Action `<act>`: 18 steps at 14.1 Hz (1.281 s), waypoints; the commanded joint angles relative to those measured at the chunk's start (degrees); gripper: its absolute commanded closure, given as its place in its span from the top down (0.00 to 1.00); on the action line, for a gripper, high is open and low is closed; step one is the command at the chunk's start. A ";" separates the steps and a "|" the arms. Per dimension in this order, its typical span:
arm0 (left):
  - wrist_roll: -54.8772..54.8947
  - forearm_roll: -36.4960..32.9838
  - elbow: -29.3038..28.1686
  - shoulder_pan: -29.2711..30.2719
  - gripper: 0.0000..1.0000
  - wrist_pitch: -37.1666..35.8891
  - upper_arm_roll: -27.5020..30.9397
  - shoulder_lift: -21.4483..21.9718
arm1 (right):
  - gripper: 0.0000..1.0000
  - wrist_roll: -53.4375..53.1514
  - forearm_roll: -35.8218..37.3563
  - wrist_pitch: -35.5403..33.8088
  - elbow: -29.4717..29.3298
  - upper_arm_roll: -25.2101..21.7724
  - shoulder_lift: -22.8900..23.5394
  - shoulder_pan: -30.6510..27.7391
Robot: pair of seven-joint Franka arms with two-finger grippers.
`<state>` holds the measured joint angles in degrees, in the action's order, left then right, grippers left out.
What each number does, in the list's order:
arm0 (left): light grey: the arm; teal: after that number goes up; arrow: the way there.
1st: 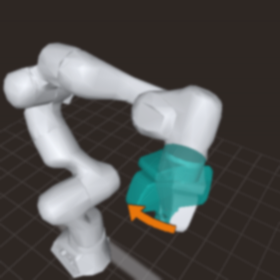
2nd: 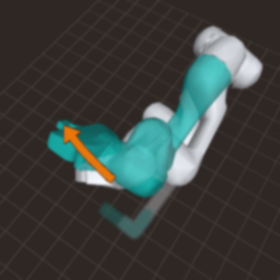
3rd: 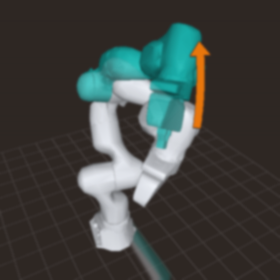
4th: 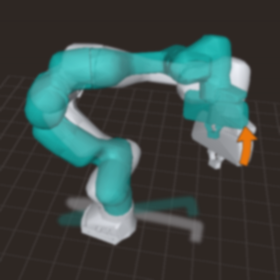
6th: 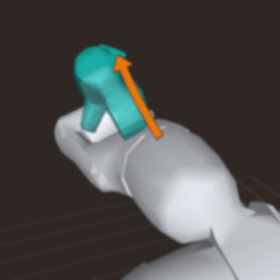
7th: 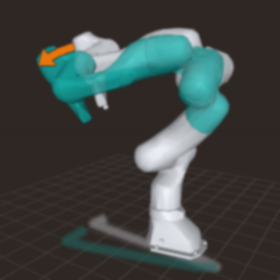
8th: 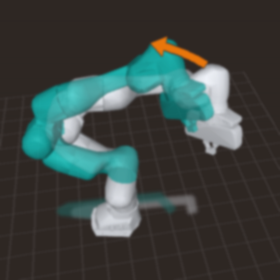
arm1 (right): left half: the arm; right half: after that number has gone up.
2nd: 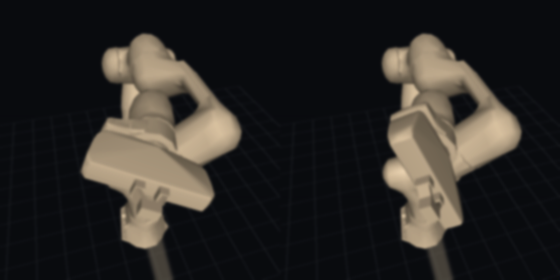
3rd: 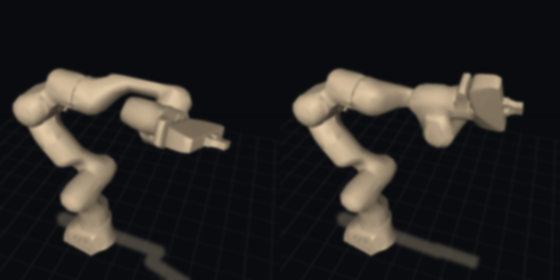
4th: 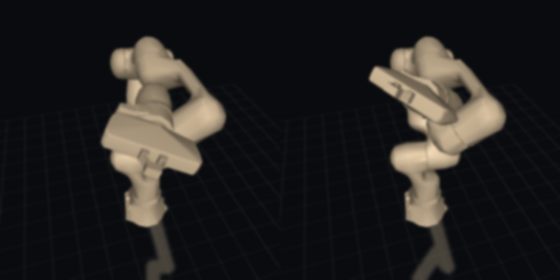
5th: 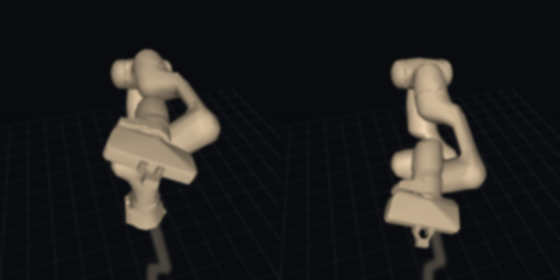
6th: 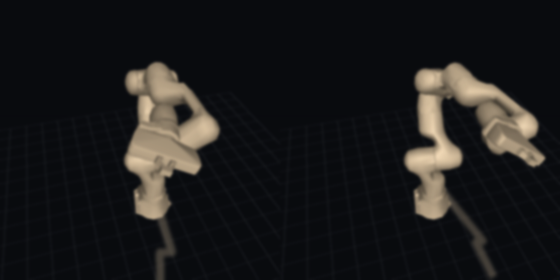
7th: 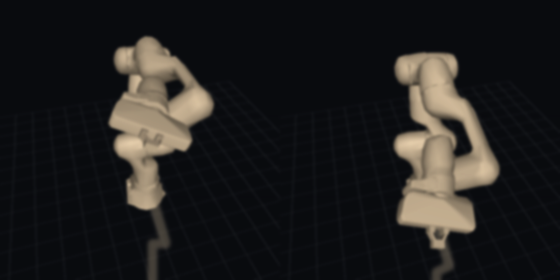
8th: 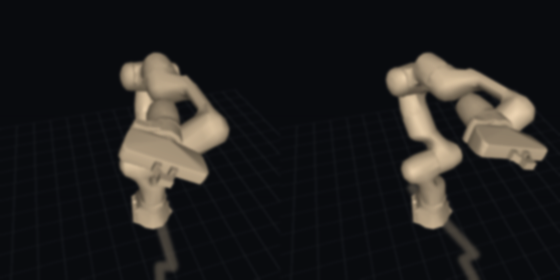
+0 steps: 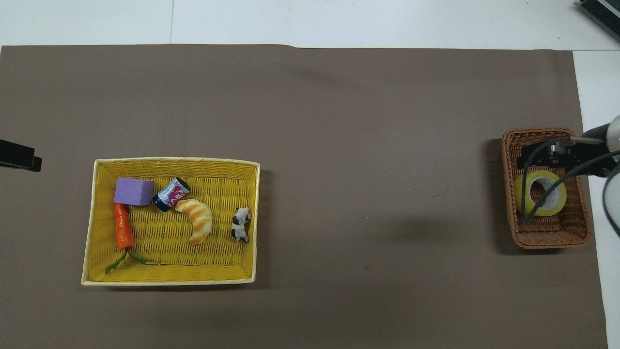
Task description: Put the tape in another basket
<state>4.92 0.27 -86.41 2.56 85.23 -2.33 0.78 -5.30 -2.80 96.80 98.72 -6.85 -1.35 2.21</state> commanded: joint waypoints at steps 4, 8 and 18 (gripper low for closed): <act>0.44 0.69 -1.04 0.78 1.00 -0.32 -0.30 1.16 | 1.00 -5.04 4.91 -8.82 -8.11 0.61 -2.06 -0.36; 0.44 0.69 -1.04 0.78 1.00 -0.32 -0.30 1.16 | 1.00 -12.19 3.68 -11.02 -6.78 4.21 -4.10 -0.10; 0.44 0.69 -1.12 0.78 1.00 -0.32 -0.30 1.16 | 1.00 -2.96 1.92 -10.05 -5.20 3.69 -6.38 -1.85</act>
<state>4.92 0.27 -86.41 2.56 85.23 -2.33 0.78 -9.82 0.14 85.82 91.55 -3.59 -6.36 0.97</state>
